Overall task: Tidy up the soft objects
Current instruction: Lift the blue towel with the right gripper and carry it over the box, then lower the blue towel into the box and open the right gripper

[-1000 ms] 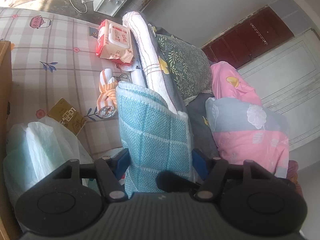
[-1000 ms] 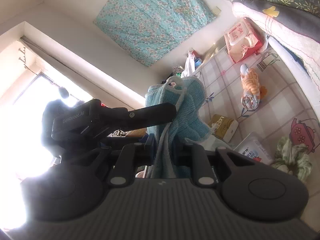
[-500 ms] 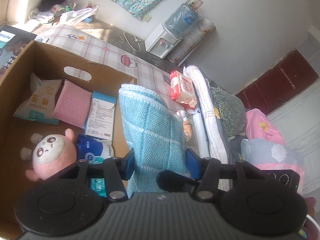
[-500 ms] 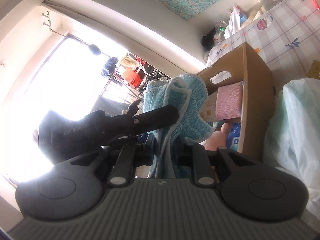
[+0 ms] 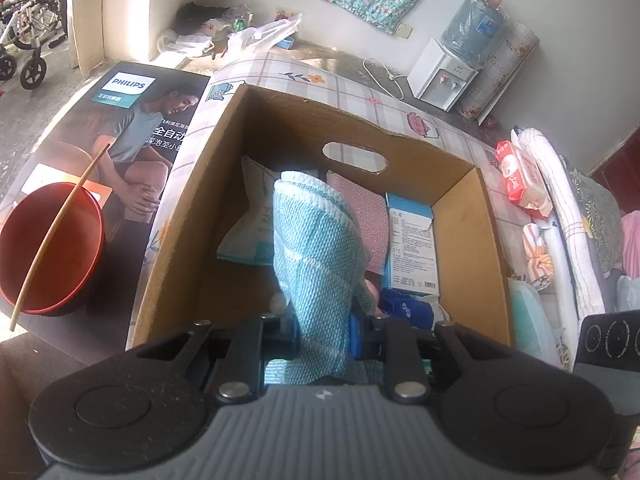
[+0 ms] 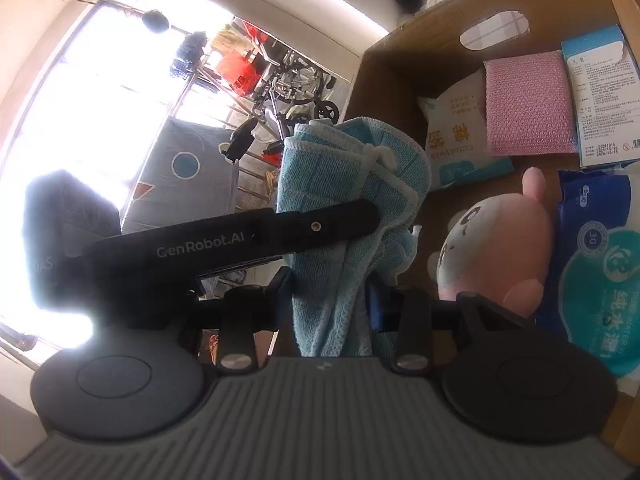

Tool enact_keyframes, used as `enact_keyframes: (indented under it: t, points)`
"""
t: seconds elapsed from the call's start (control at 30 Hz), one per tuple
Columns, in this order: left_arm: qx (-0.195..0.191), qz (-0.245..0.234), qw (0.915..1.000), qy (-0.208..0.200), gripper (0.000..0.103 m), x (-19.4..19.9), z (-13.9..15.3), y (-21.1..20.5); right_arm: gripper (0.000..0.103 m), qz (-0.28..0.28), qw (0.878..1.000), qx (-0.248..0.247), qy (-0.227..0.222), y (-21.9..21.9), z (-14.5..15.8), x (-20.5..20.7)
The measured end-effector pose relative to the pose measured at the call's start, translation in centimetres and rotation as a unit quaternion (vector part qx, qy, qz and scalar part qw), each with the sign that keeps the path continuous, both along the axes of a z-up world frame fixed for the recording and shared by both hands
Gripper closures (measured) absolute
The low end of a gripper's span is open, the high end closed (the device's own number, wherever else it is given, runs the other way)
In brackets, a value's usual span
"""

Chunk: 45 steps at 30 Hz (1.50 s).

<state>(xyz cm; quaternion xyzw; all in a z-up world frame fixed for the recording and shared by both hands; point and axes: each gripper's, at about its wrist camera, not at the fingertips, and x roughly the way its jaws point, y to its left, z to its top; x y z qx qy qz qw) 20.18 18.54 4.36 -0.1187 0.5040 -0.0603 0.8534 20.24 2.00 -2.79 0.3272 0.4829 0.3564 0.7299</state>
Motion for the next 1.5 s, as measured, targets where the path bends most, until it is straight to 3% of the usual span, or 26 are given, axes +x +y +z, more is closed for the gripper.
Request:
enact_keyframes:
  t: [0.2, 0.47, 0.57, 0.8, 0.9, 0.97, 1.0, 1.17, 1.37, 1.5]
  points:
    - [0.08, -0.034, 0.9962, 0.007, 0.083, 0.8, -1.8, -1.1, 0.058, 0.002, 0.999, -0.041, -0.027, -2.5, 0.9, -1.7]
    - [0.206, -0.057, 0.9768, 0.011, 0.083, 2.5, -4.7, -2.7, 0.054, -0.008, 0.996, -0.062, -0.065, -6.3, 2.4, -3.8]
    - [0.232, -0.055, 0.971, 0.015, 0.082, 3.4, -5.8, -3.0, 0.054, -0.008, 0.996, -0.057, -0.063, -6.8, 2.2, -4.1]
    - [0.198, -0.036, 0.9783, 0.05, 0.071, 4.2, -7.0, -2.5, 0.052, -0.008, 0.997, -0.05, -0.065, -7.5, 2.3, -4.6]
    - [0.186, -0.038, 0.981, 0.038, 0.057, 3.5, -5.8, -2.8, 0.051, -0.009, 0.996, -0.048, -0.072, -7.7, 2.7, -4.8]
    - [0.192, -0.036, 0.9806, 0.017, 0.042, 2.9, -4.7, -3.2, 0.05, -0.01, 0.996, -0.046, -0.075, -8.0, 2.8, -4.9]
    - [0.193, -0.035, 0.9805, 0.004, 0.04, 2.5, -4.1, -3.3, 0.05, -0.012, 0.996, -0.044, -0.075, -8.0, 2.8, -5.0]
    - [0.161, -0.037, 0.9862, -0.018, 0.041, 1.0, -2.2, -3.3, 0.05, -0.015, 0.996, -0.037, -0.074, -8.3, 2.7, -5.6]
    - [0.116, -0.01, 0.9925, 0.039, 0.045, 1.2, -4.3, -2.3, 0.05, -0.021, 0.997, -0.03, -0.074, -8.6, 2.8, -6.3]
    - [0.096, -0.004, 0.9953, 0.014, 0.043, 0.0, -3.0, -2.2, 0.05, -0.023, 0.996, -0.025, -0.082, -9.0, 3.4, -7.2]
